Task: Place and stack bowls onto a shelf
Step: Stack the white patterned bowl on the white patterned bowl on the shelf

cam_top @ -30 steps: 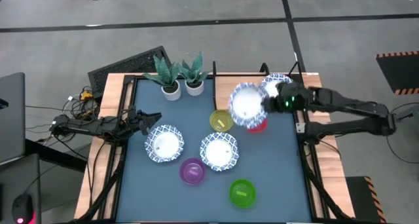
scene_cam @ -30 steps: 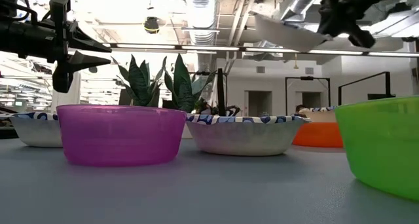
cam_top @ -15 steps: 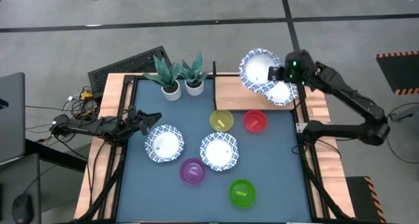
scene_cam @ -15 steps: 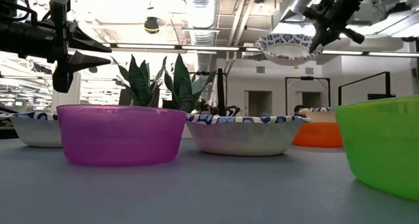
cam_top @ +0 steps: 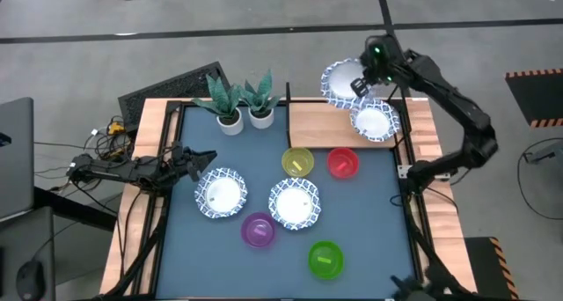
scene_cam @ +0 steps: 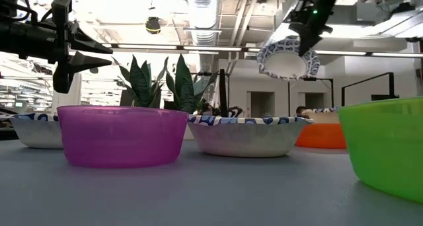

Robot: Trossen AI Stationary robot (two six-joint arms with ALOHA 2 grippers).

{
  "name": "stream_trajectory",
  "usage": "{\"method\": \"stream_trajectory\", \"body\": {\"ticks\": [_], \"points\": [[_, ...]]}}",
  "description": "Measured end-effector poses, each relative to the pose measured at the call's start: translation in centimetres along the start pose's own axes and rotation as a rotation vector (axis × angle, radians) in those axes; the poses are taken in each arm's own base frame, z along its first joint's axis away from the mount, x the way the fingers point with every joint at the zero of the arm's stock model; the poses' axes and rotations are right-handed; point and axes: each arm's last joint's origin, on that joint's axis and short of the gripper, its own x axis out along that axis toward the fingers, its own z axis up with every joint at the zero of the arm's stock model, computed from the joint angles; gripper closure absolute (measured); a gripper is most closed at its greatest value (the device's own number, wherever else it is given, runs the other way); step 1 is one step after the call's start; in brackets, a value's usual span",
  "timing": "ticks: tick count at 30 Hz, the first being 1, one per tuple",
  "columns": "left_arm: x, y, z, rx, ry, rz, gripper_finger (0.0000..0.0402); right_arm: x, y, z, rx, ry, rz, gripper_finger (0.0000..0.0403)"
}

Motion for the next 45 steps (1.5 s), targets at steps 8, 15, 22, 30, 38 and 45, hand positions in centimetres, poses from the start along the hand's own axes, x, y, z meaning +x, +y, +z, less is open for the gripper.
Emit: {"method": "stream_trajectory", "body": {"ticks": [8, 15, 22, 30, 38, 45], "points": [[0.0, 0.0, 0.0, 0.001, 0.000, 0.001, 0.0303, 1.6, 1.2, 4.3, -0.646, 0.062, -0.069, 0.0382], [0.0, 0.0, 0.0, 0.001, 0.000, 0.001, 0.0303, 4.5, 2.1, 4.2, -1.208, 0.278, 0.067, 0.0382], [0.0, 0.0, 0.0, 0.000, 0.000, 0.001, 0.0303, 7.2, 2.8, 3.2, -1.431, 0.401, 0.216, 0.0382], [0.0, 0.0, 0.0, 0.020, 0.000, 0.000, 0.0303, 8.8, 1.8, 0.9, -1.490, 0.594, 0.473, 0.0382], [0.0, 0.0, 0.0, 0.020, 0.000, 0.000, 0.0303, 9.1, 1.3, 0.6, -1.420, 0.517, 0.575, 0.0382], [0.0, 0.0, 0.0, 0.020, 0.000, 0.000, 0.0303, 9.3, 0.9, 0.5, -1.358, 0.443, 0.647, 0.0382]]}}
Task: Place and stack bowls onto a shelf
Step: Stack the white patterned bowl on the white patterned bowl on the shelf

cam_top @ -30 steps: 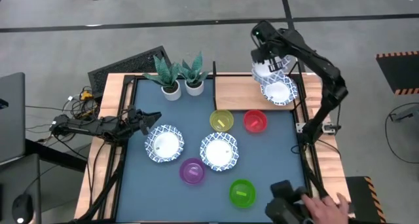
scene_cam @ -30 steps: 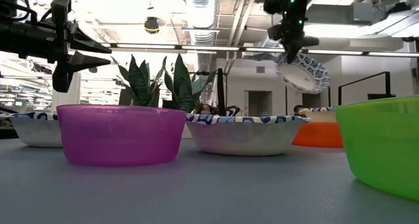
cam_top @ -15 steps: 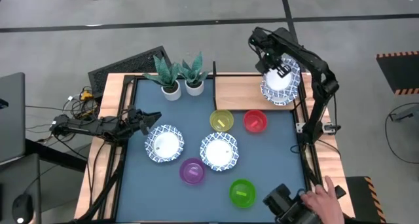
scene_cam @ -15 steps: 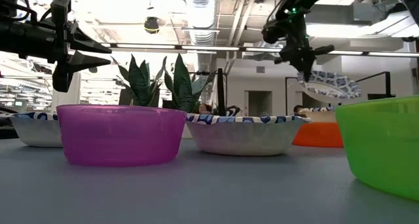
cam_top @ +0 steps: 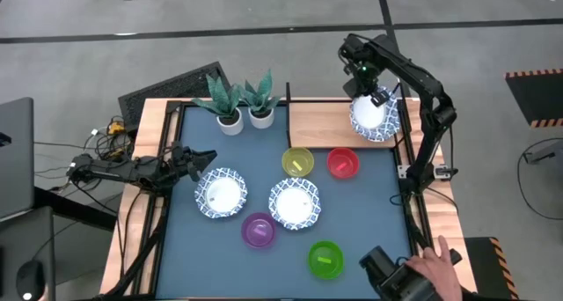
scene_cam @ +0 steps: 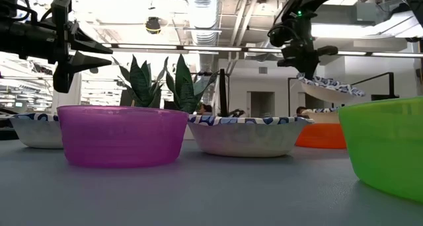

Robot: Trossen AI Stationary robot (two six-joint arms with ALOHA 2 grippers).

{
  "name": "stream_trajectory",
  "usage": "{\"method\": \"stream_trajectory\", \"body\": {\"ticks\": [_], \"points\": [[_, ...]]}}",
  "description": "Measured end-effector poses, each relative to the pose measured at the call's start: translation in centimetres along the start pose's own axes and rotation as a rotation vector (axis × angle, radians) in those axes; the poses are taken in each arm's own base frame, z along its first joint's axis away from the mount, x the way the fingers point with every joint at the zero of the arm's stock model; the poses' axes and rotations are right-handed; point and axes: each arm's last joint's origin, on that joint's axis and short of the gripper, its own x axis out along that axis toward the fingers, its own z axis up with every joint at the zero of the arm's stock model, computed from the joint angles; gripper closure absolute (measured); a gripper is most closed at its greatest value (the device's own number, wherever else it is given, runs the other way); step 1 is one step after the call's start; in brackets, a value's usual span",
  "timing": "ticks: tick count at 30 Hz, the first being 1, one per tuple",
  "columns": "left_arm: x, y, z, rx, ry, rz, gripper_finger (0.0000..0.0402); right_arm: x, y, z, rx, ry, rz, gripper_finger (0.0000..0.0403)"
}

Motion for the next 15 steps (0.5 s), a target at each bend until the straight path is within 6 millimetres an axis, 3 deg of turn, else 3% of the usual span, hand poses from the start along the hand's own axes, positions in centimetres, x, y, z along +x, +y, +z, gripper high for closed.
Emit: {"method": "stream_trajectory", "body": {"ticks": [15], "points": [[0.0, 0.0, 0.0, 0.000, 0.000, 0.000, 0.0303, 2.7, -0.8, -0.9, 0.045, -0.003, 0.108, 0.0383]]}}
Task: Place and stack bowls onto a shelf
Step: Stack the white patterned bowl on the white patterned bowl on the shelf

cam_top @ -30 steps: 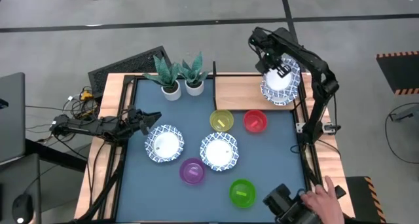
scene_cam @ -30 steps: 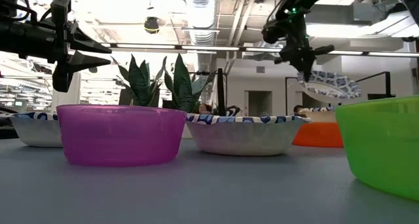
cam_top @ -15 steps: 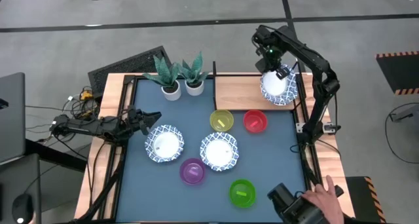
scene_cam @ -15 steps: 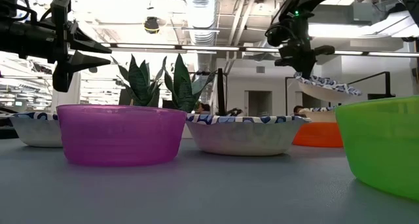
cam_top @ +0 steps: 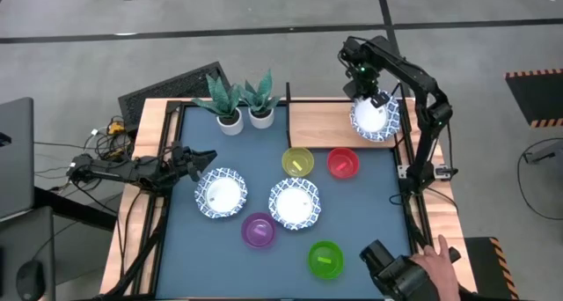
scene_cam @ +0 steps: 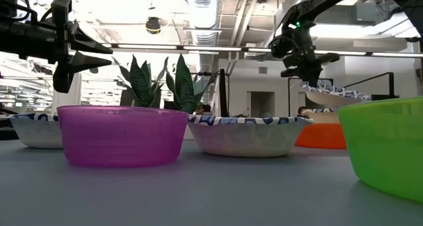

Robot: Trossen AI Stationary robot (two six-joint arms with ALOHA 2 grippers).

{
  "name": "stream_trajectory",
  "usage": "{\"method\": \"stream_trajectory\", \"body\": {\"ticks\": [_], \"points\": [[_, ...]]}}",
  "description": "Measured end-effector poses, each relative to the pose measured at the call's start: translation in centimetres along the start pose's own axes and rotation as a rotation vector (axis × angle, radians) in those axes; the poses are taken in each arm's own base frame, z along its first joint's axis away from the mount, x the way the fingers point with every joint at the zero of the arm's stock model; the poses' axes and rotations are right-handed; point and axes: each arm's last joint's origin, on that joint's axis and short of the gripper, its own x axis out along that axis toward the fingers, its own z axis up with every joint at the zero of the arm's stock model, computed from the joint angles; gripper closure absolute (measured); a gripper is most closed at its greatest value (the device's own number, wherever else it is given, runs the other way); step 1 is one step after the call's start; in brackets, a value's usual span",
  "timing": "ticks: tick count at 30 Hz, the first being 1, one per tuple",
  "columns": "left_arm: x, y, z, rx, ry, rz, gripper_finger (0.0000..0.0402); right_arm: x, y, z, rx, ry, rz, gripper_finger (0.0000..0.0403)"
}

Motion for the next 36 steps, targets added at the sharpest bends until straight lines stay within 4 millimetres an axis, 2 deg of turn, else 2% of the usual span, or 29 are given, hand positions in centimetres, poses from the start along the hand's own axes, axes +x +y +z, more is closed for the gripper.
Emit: {"method": "stream_trajectory", "body": {"ticks": [11, 25, 36], "points": [[0.0, 0.0, 0.0, 0.000, 0.000, 0.000, 0.0303, 2.0, -1.1, -0.5, 0.031, 0.013, 0.072, 0.0379], [0.0, 0.0, 0.0, 0.023, 0.000, 0.000, 0.0303, 2.2, -1.0, -2.2, 0.195, 0.020, 0.095, 0.0371], [0.0, 0.0, 0.0, 0.023, 0.000, 0.000, 0.0303, 2.2, -1.2, -2.4, 0.260, 0.018, 0.073, 0.0368]]}}
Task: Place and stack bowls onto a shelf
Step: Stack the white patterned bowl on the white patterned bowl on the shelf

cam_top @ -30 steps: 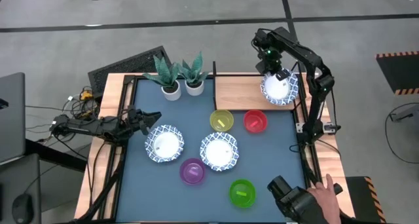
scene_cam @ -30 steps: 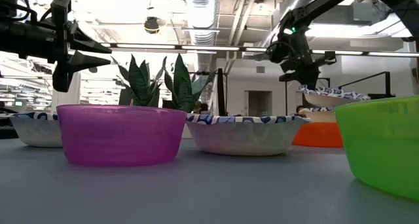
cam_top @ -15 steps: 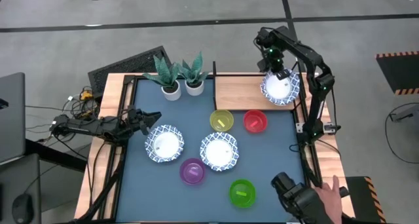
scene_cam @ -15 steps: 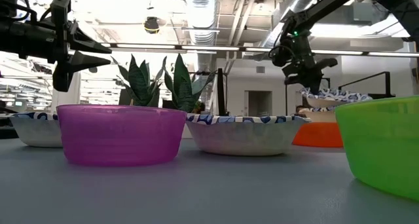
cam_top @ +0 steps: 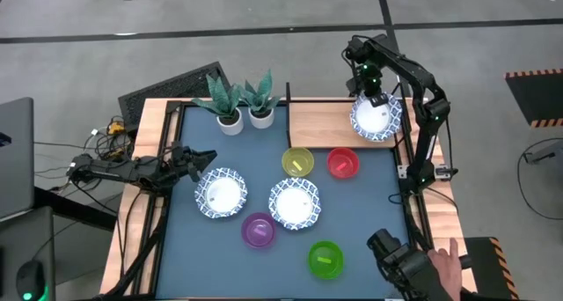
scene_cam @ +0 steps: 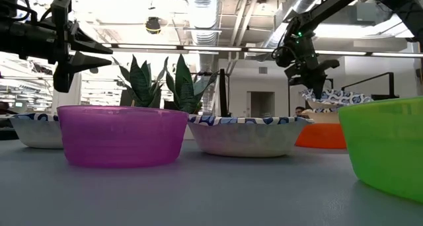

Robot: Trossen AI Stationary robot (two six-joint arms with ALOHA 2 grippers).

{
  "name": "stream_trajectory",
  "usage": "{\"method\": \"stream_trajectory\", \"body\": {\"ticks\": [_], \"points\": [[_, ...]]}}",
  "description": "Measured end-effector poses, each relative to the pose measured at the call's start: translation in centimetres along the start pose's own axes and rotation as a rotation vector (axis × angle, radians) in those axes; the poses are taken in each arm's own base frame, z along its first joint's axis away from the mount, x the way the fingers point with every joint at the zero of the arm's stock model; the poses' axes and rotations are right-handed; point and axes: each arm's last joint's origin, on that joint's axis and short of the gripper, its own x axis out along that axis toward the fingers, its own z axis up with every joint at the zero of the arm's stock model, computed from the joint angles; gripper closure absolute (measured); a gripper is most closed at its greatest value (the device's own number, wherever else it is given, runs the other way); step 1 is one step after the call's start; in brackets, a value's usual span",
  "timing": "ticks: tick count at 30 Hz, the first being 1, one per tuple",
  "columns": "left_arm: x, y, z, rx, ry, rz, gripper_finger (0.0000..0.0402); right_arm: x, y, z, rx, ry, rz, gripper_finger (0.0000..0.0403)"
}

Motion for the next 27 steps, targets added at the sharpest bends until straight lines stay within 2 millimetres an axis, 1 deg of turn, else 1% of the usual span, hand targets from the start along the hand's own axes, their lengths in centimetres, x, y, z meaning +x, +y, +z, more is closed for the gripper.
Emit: {"method": "stream_trajectory", "body": {"ticks": [3, 7, 15, 19, 22, 25, 27], "points": [[0.0, 0.0, 0.0, 0.000, 0.000, 0.000, 0.0303, 0.0, -0.1, -0.2, 0.031, -0.002, -0.003, 0.0364], [0.0, 0.0, 0.0, 0.000, 0.000, 0.000, 0.0303, 0.0, -0.3, -0.2, 0.062, -0.007, -0.018, 0.0341], [0.0, 0.0, 0.0, 0.000, 0.000, 0.000, 0.0303, 0.1, -0.4, -0.4, 0.085, -0.009, -0.027, 0.0265], [0.0, 0.0, 0.0, 0.000, 0.000, 0.000, 0.0303, -0.2, -1.1, -0.2, 0.191, -0.028, -0.119, 0.0231], [0.0, 0.0, 0.0, 0.000, 0.000, 0.000, 0.0303, -1.2, -1.6, -0.2, 0.268, -0.072, -0.215, 0.0217], [0.0, 0.0, 0.0, 0.000, 0.000, 0.000, 0.0303, -3.0, -1.7, 0.3, 0.328, -0.119, -0.302, 0.0212], [0.0, 0.0, 0.0, 0.000, 0.000, 0.000, 0.0303, -4.4, -1.8, 1.0, 0.419, -0.171, -0.358, 0.0212]]}}
